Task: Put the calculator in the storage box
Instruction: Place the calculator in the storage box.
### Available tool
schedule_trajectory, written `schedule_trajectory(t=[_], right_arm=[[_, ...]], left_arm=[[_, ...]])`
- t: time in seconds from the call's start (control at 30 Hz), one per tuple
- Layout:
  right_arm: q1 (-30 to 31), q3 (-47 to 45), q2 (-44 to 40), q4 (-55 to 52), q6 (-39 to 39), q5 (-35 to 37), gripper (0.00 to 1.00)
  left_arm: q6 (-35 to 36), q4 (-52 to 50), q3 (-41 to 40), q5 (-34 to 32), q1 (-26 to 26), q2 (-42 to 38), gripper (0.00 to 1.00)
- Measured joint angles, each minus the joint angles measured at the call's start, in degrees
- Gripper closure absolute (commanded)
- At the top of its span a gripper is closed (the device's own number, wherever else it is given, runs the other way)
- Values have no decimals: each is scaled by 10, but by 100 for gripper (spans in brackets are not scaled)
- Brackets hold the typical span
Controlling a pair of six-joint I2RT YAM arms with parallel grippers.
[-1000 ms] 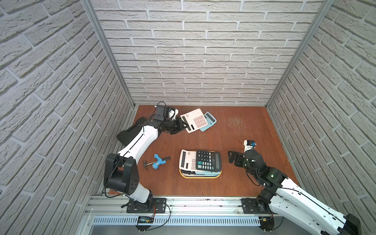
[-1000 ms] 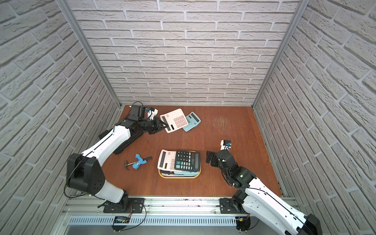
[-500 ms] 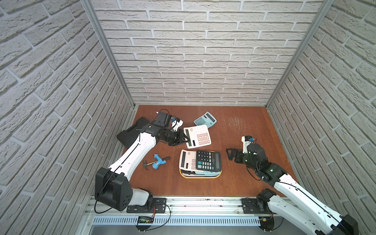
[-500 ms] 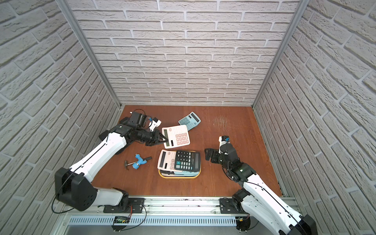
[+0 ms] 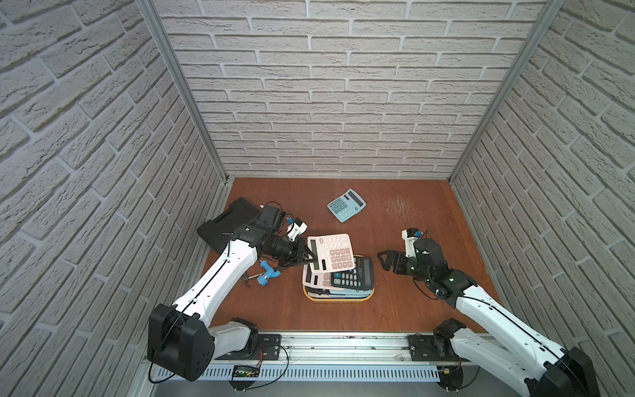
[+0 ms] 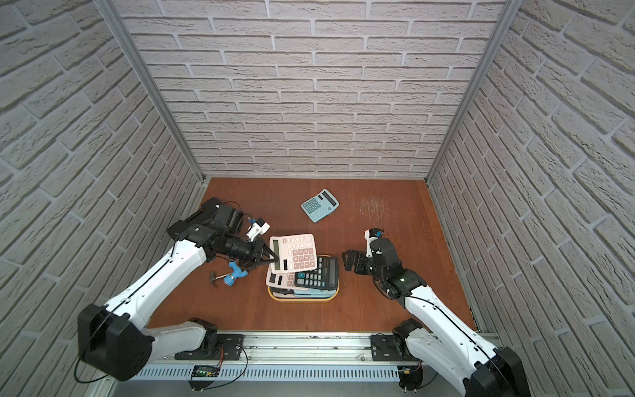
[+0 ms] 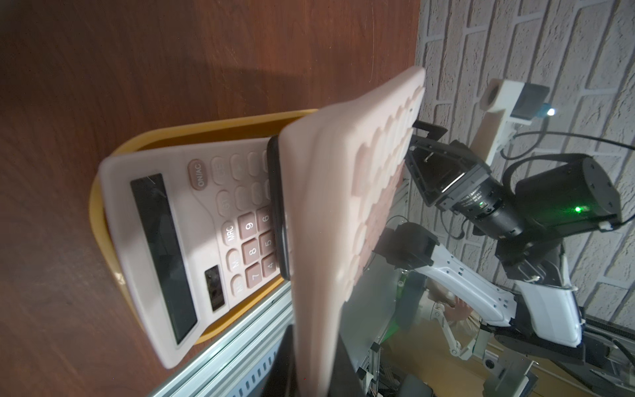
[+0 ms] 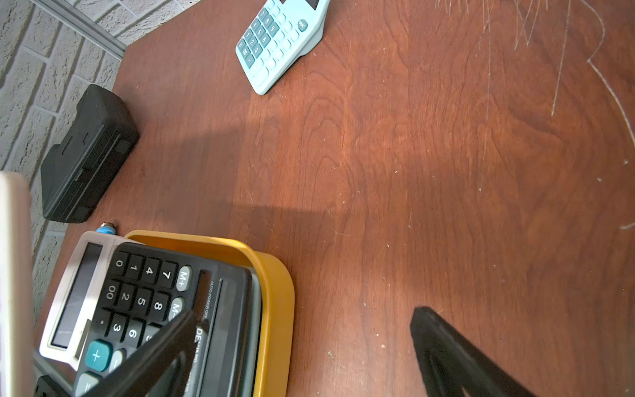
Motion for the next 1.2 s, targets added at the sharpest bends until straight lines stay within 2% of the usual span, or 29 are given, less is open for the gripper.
schedule_trajectory(t=[0.27,0.63,0.7,0.9,0.97,1.2], right_arm=[[-15,0,19,11,-2,-24,0],[-26,0,31,22,-2,-45,0],[-28,0,33,23,-2,-48,0],[-32,0,37,26,-2,-57,0],[-33,0,37,27,-2,-59,0],[-38,0,41,27,-2,-64,0]], left_arm=[[29,-34,-14,-1,-2,5,100],[77,-63,-11,-2,-3,59,100],[86,-71,-5,-4,-3,70,96],[108,-82,19,-11,-3,95,71],[114,-87,25,-14,-3,99,66],[127,-106,40,-23,2,102,64]])
